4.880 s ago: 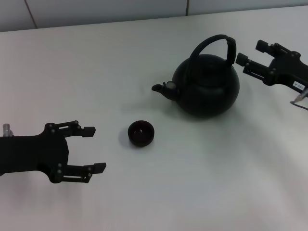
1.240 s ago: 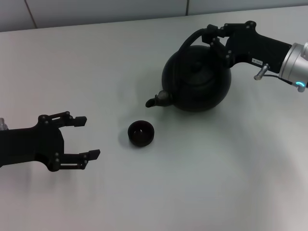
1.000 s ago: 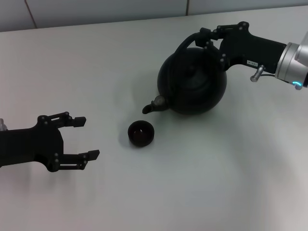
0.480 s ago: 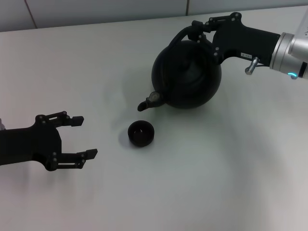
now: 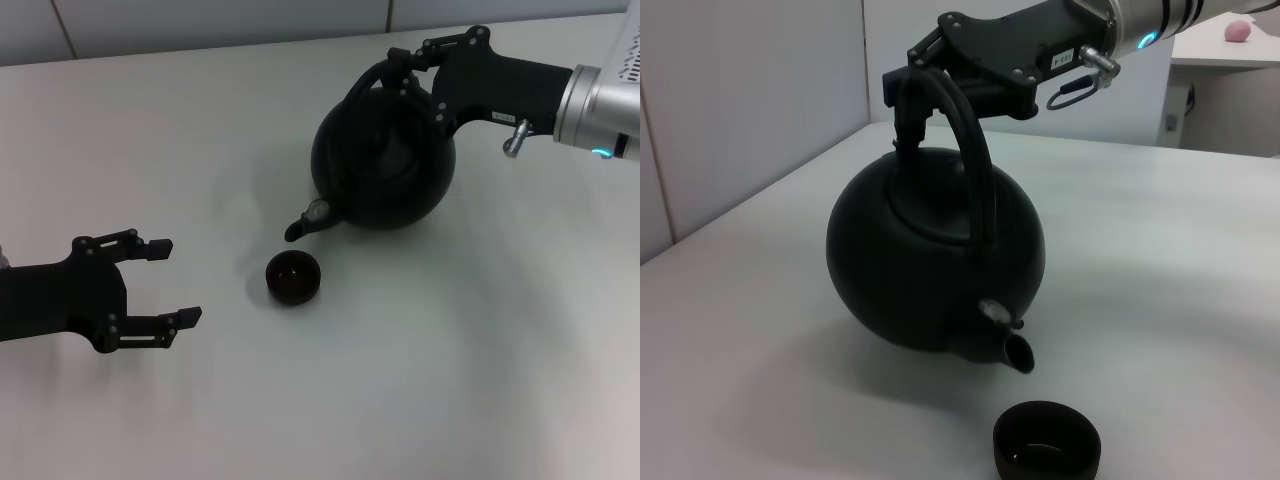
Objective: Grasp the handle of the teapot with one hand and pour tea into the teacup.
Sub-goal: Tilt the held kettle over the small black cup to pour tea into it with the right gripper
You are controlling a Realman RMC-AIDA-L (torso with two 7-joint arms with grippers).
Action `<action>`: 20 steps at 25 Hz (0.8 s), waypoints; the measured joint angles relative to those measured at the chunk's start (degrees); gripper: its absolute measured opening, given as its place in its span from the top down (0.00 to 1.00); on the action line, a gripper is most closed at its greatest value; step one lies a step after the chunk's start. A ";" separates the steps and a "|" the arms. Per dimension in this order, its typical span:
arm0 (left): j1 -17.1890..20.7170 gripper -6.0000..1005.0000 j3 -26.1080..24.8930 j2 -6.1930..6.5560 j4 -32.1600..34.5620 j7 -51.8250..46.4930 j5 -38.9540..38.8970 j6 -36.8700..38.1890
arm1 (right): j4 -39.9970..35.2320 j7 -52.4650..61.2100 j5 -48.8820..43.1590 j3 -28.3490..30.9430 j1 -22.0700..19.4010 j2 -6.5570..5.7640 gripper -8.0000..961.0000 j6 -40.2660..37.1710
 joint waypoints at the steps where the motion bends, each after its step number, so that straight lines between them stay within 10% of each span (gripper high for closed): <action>1: 0.00 0.13 0.00 0.00 0.00 0.00 0.00 0.00 | -0.17 -0.01 0.01 -0.42 -0.06 0.00 0.84 0.16; 20: 0.01 0.13 0.02 -0.15 -0.29 0.20 0.01 -0.35 | -4.34 -0.14 -0.20 -5.21 -1.13 -0.01 0.85 2.14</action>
